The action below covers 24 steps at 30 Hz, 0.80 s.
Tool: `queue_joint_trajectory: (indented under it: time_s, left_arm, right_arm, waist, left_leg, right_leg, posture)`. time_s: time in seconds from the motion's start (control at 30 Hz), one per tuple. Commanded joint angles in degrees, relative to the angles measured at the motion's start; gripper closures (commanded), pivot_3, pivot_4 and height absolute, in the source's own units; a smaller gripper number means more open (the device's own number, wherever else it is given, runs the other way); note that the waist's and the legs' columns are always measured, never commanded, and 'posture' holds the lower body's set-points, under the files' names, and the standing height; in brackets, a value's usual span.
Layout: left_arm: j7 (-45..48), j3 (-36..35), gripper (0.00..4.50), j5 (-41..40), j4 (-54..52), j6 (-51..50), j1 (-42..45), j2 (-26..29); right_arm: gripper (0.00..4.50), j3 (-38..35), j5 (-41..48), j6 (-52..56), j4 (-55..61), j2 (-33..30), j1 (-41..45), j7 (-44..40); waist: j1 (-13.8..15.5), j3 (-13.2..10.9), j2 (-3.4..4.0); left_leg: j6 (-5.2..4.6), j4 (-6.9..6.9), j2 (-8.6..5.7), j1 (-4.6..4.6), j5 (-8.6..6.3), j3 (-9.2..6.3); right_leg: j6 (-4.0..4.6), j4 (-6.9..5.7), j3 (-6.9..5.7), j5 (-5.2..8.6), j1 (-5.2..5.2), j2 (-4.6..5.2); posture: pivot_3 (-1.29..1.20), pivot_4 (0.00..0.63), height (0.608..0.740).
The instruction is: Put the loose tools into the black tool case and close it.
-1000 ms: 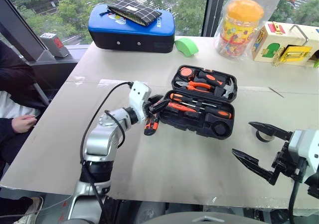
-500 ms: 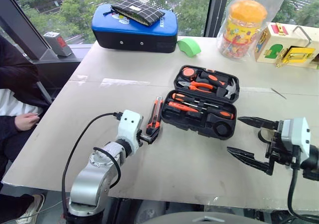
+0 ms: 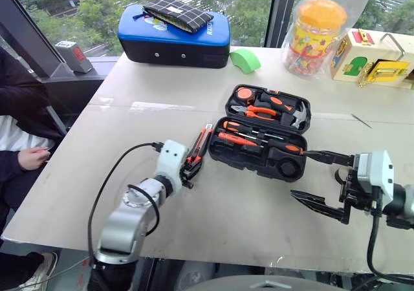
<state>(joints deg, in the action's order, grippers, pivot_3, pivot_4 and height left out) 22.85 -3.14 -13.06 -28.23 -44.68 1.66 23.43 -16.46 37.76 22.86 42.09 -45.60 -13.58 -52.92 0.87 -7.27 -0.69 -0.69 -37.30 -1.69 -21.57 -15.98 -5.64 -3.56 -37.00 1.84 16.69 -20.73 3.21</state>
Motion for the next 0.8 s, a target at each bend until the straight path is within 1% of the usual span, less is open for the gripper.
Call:
queue_joint_trajectory:
  time_s: [0.03, 0.07, 0.1, 0.13, 0.2, 0.23, 0.3, 0.37, 0.4, 0.47, 0.57, 0.63, 0.7, 0.8]
  left_arm:
    - [11.98, -6.80, 2.87, -5.26, 1.58, 12.17, 5.28, 6.40]
    - [17.07, -6.35, 2.87, -6.45, 3.03, 14.24, 6.54, 9.42]
    - [24.09, -6.19, 2.87, -10.84, 4.72, 12.54, 8.80, 12.32]
    - [29.77, -4.71, 2.87, -11.32, 7.41, 14.94, 11.34, 15.04]
    - [41.00, 0.00, 2.87, -9.51, 14.17, 23.01, 16.99, 19.27]
    - [46.32, 2.72, 2.87, -8.36, 18.77, 26.92, 20.87, 20.06]
    - [55.00, 8.30, 2.87, -4.81, 29.78, 35.68, 29.27, 19.70]
    - [62.35, 13.24, 2.87, -0.94, 41.81, 46.30, 37.02, 17.48]
    - [64.87, 15.30, 2.87, 0.88, 48.65, 51.02, 41.44, 15.30]
    - [68.44, 18.33, 2.87, 3.79, 60.78, 59.06, 48.69, 11.08]
    - [69.65, 22.30, 2.87, 5.95, 72.86, 68.22, 54.80, 7.56]
    - [69.65, 25.23, 2.87, 7.17, 79.22, 73.89, 57.65, 5.66]
    - [69.65, 27.89, 2.87, 7.75, 83.55, 77.02, 59.62, 4.43]
    - [69.65, 30.20, 2.87, 9.46, 87.97, 80.89, 61.15, 4.14]
  right_arm:
    - [0.00, 0.09, -0.78, -2.03, 0.53, 1.03, -0.09, 0.53]
    - [0.00, 0.19, -0.87, -2.17, 0.48, 1.41, -0.21, 0.70]
    - [0.00, 0.33, -1.12, -2.37, 0.39, 1.71, -0.35, 0.79]
    - [0.00, 0.42, -1.41, -2.63, 0.33, 1.94, -0.58, 0.84]
    - [0.00, 0.22, -1.82, -2.90, 0.27, 2.27, -1.05, 1.05]
    - [0.00, -0.17, -1.89, -3.00, 0.40, 2.34, -1.40, 1.19]
    - [0.00, -1.39, -1.57, -2.96, 0.96, 2.41, -2.39, 1.48]
    - [0.00, -2.66, -1.68, -3.09, 1.70, 2.33, -3.86, 1.64]
    - [0.00, -3.55, -1.63, -2.99, 2.50, 2.42, -4.99, 1.95]
    - [0.00, -5.29, -1.42, -2.73, 4.31, 2.80, -7.39, 2.88]
    - [0.00, -7.13, -1.31, -2.56, 6.95, 3.45, -10.68, 4.01]
    - [0.00, -8.28, -1.32, -2.34, 9.07, 4.16, -13.26, 5.11]
    - [0.00, -9.02, -1.62, -2.27, 10.80, 4.81, -15.38, 6.19]
    - [0.00, -9.59, -2.01, -2.43, 12.33, 5.55, -17.48, 7.46]
  waist:
    - [0.03, -0.04, 0.03]
    - [0.07, -0.05, 0.06]
    - [0.11, -0.05, 0.08]
    - [0.21, -0.05, 0.09]
    - [0.33, -0.09, 0.15]
    - [0.23, -0.10, 0.17]
    - [0.25, -0.11, 0.20]
    - [0.09, -0.13, 0.17]
    - [0.02, -0.12, 0.19]
    - [-0.08, -0.15, 0.14]
    - [-0.32, -0.17, 0.09]
    - [-1.03, -0.20, 0.05]
    - [-1.55, -0.21, 0.03]
    - [-1.83, -0.24, -0.01]
  left_leg:
    - [0.00, 0.00, 0.00, -0.01, 0.00, 0.00]
    - [0.01, 0.00, 0.00, -0.02, 0.00, -0.03]
    - [0.02, 0.00, -0.02, -0.04, 0.01, -0.04]
    - [0.03, 0.01, -0.04, -0.05, 0.01, -0.04]
    - [0.04, 0.02, -0.13, -0.07, 0.02, -0.03]
    - [0.04, 0.02, -0.17, -0.07, 0.02, -0.02]
    - [0.07, 0.04, -0.21, -0.08, 0.05, 0.05]
    - [0.08, -0.02, -0.27, -0.12, 0.06, -0.02]
    - [0.07, -0.01, -0.25, -0.13, 0.06, 0.02]
    - [0.01, -0.03, -0.27, -0.15, 0.03, 0.02]
    - [-0.04, -0.04, -0.28, -0.18, 0.01, -0.02]
    - [-0.10, -0.04, -0.27, -0.17, -0.02, 0.00]
    - [-0.13, -0.03, -0.18, -0.17, -0.04, -0.04]
    - [-0.14, -0.07, -0.16, -0.15, -0.04, -0.03]
  right_leg:
    - [0.00, 0.00, -0.01, 0.00, 0.00, 0.01]
    - [0.00, 0.01, -0.05, 0.00, 0.00, 0.00]
    - [0.02, 0.08, -0.10, 0.00, 0.01, 0.02]
    - [0.02, 0.10, -0.11, 0.00, 0.01, 0.06]
    - [0.02, 0.20, -0.27, 0.00, 0.01, 0.08]
    - [0.02, 0.21, -0.33, 0.00, 0.02, 0.05]
    - [0.02, 0.23, -0.34, 0.00, 0.06, -0.02]
    - [0.01, 0.24, -0.45, 0.00, 0.04, -0.07]
    - [0.01, 0.24, -0.39, -0.01, 0.02, -0.12]
    - [0.00, 0.22, -0.43, 0.00, 0.02, -0.14]
    - [-0.04, 0.21, -0.46, 0.00, 0.00, -0.21]
    - [-0.05, 0.20, -0.44, 0.01, 0.00, -0.31]
    - [-0.06, 0.16, -0.46, 0.01, -0.01, -0.34]
    - [-0.06, 0.11, -0.44, 0.01, -0.01, -0.36]
  posture:
    - [0.00, 0.150, 0.740]
    - [0.00, 0.150, 0.740]
    - [0.00, 0.150, 0.740]
    - [0.00, 0.150, 0.740]
    - [0.00, 0.150, 0.740]
    - [0.00, 0.150, 0.740]
    - [0.00, 0.150, 0.740]
    - [0.00, 0.150, 0.740]
    - [0.00, 0.150, 0.740]
    - [0.00, 0.150, 0.740]
    - [0.00, 0.150, 0.740]
    - [0.00, 0.150, 0.740]
    - [0.00, 0.150, 0.740]
    - [0.00, 0.150, 0.740]
